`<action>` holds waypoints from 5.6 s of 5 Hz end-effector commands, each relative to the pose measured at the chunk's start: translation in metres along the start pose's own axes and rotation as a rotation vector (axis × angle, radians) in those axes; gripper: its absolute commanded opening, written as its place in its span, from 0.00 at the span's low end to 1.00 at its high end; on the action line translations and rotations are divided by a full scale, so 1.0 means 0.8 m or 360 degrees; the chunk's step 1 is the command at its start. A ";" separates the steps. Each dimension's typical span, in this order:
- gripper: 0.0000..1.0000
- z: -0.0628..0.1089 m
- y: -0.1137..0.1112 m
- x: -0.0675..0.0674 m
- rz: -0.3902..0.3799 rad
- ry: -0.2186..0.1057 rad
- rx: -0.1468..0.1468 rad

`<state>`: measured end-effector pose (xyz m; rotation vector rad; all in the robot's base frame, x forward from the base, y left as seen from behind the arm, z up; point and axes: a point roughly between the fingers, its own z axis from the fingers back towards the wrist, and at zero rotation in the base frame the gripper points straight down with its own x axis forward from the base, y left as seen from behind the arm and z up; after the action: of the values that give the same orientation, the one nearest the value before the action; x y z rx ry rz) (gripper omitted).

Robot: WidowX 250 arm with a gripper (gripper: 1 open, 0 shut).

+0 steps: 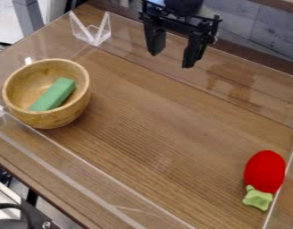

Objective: Remove the green stick from the brown bowl and put it on the table

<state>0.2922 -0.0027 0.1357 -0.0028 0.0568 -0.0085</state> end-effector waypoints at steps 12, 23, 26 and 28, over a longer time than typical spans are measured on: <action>1.00 -0.129 0.264 -0.035 -0.0180 -0.0077 0.0008; 0.00 -0.100 0.282 -0.052 0.0194 -0.0040 -0.0105; 0.00 -0.019 0.270 -0.048 0.0147 -0.0136 -0.0146; 0.00 0.006 0.262 -0.049 0.0236 -0.0218 -0.0161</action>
<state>0.2517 0.2036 0.1181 -0.1494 -0.0168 0.1503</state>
